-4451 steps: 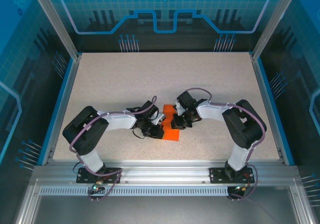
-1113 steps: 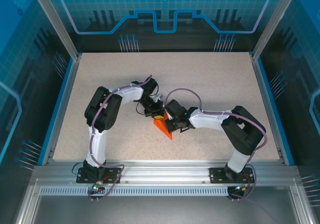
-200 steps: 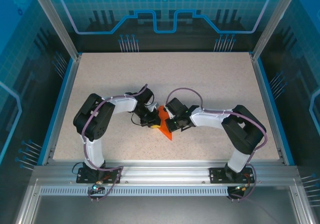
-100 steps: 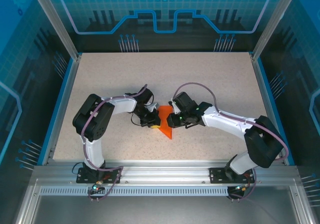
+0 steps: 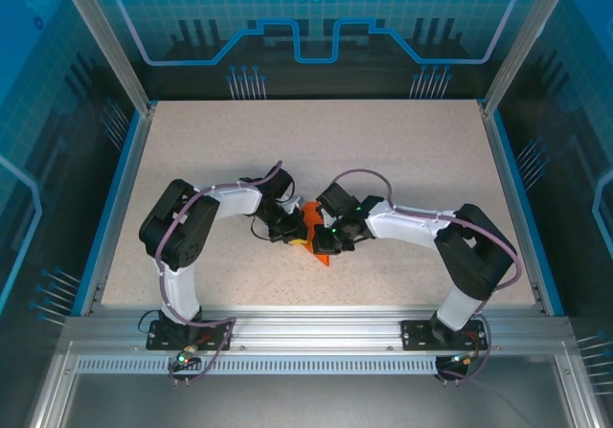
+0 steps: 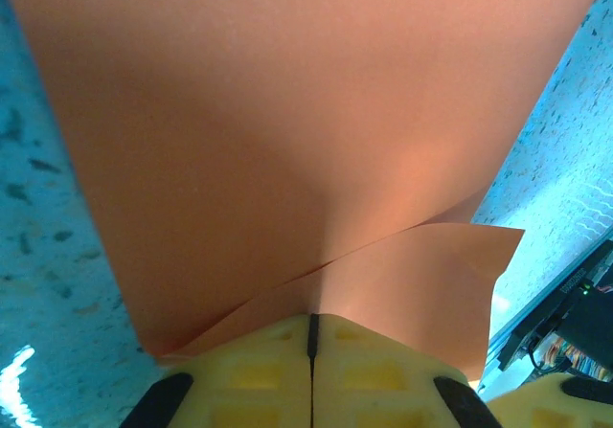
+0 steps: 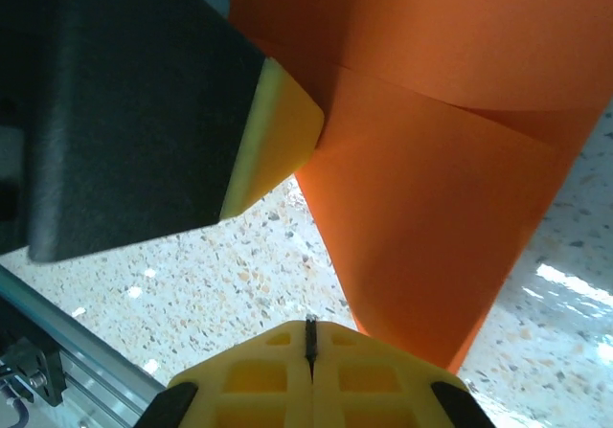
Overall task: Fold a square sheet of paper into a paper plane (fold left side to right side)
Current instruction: Third fold the triangle at the center of the table.
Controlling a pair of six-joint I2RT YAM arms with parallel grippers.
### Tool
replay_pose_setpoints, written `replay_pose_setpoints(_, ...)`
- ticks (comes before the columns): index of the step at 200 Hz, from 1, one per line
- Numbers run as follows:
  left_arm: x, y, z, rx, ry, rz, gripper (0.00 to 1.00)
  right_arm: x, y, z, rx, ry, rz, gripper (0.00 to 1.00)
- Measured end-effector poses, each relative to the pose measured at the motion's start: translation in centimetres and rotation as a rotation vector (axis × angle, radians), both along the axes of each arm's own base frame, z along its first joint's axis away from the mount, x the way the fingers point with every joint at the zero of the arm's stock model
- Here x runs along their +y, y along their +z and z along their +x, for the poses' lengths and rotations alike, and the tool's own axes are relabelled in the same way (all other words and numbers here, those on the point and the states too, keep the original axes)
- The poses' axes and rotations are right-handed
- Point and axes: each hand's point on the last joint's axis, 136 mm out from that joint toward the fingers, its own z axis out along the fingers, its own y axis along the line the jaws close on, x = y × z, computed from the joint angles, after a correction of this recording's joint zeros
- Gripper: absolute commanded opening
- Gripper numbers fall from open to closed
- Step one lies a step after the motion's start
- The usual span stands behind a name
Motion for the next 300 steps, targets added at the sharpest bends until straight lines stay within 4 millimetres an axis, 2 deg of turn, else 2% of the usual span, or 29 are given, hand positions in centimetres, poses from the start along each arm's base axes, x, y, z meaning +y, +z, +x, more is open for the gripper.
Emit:
replay_pose_setpoints(58, 0.0, 0.0, 0.0, 0.000, 0.000, 0.000, 0.07, 1.0, -0.9, 0.4, 0.020, 0.002, -0.020, 0.02)
replay_pose_setpoints(130, 0.0, 0.0, 0.0, 0.000, 0.000, 0.000, 0.07, 0.1, -2.7, -0.4, 0.061, 0.003, -0.090, 0.02)
replay_pose_setpoints(300, -0.1, 0.0, -0.1, 0.001, -0.005, 0.001, 0.07, -0.9, -3.1, -1.4, 0.079, -0.016, -0.104, 0.02)
